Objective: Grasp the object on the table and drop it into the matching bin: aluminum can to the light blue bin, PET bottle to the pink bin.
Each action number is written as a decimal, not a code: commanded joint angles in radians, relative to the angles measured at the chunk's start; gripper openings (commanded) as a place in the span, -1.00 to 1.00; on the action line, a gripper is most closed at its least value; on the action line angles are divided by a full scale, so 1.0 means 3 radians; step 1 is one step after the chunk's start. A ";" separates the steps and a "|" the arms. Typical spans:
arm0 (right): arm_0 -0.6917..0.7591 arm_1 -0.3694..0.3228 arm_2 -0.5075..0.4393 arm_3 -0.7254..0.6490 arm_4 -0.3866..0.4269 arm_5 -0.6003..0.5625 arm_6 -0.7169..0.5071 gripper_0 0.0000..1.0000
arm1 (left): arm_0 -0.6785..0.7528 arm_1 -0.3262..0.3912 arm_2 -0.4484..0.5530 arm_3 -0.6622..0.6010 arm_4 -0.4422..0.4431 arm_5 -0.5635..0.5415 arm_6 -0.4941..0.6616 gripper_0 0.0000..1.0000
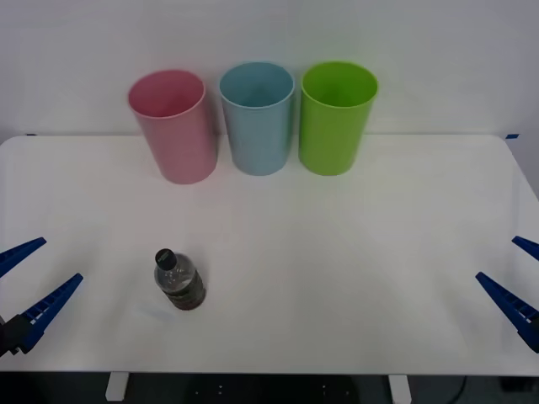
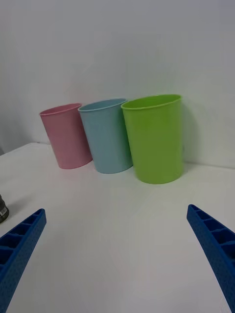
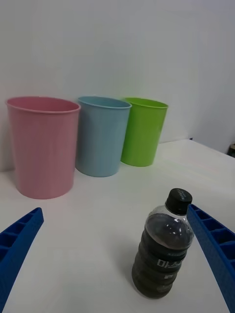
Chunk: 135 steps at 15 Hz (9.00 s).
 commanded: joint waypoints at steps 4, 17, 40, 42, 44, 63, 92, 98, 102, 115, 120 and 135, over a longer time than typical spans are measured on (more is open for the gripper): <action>0.0000 0.0000 0.0000 0.0000 0.0000 0.0000 0.0000 1.00 | -0.0003 -0.0070 -0.0012 0.0061 0.0055 0.0023 0.0000 1.00; 0.0000 0.0000 0.0000 0.0000 0.0000 0.0000 0.0000 1.00 | 0.0120 0.0135 -0.0176 0.0322 -0.0088 0.0043 -0.0409 1.00; 0.0000 0.0000 0.0000 0.0000 0.0000 0.0000 0.0000 1.00 | -0.0555 -0.0157 -0.0917 0.1043 -0.0543 0.0038 -0.0895 1.00; 0.0000 0.0000 0.0000 0.0000 0.0000 0.0000 0.0000 1.00 | -0.0596 -0.0244 -0.0907 0.1043 -0.0625 0.0064 -0.0900 1.00; 0.0000 0.0000 0.0000 0.0000 0.0000 0.0000 0.0000 1.00 | -0.0637 -0.0300 -0.0907 0.1043 -0.0702 0.0099 -0.0900 1.00; 0.0000 0.0000 0.0000 0.0000 0.0000 0.0000 0.0000 1.00 | -0.1128 -0.0453 -0.1070 0.1574 -0.0794 0.0125 -0.1120 1.00; 0.0000 0.0000 0.0000 0.0000 0.0000 0.0000 0.0000 1.00 | -0.0642 -0.0433 -0.0958 0.0460 -0.0083 0.0933 -0.0624 -1.00; 0.0000 0.0000 0.0000 0.0000 0.0000 0.0000 0.0000 1.00 | -0.0642 -0.0433 -0.0912 -0.0159 -0.0088 0.1516 0.0066 -1.00; 0.0000 0.0000 0.0000 0.0000 0.0000 0.0000 0.0000 1.00 | -0.0841 -0.0418 -0.0871 -0.0292 -0.0093 0.1802 0.0266 -1.00; 0.0000 0.0000 0.0000 0.0000 0.0000 0.0000 0.0000 1.00 | -0.1828 -0.0019 -0.0943 -0.0031 -0.0252 0.2840 0.0593 -0.99; 0.0000 0.0000 0.0000 0.0000 0.0000 0.0000 0.0000 1.00 | -0.2452 0.0042 -0.1045 0.0628 -0.0564 0.2840 0.0593 -0.99; 0.0000 0.0000 0.0000 0.0000 0.0000 0.0000 0.0000 1.00 | -0.3751 0.0037 -0.1433 0.2127 -0.1003 0.2891 0.0537 -0.99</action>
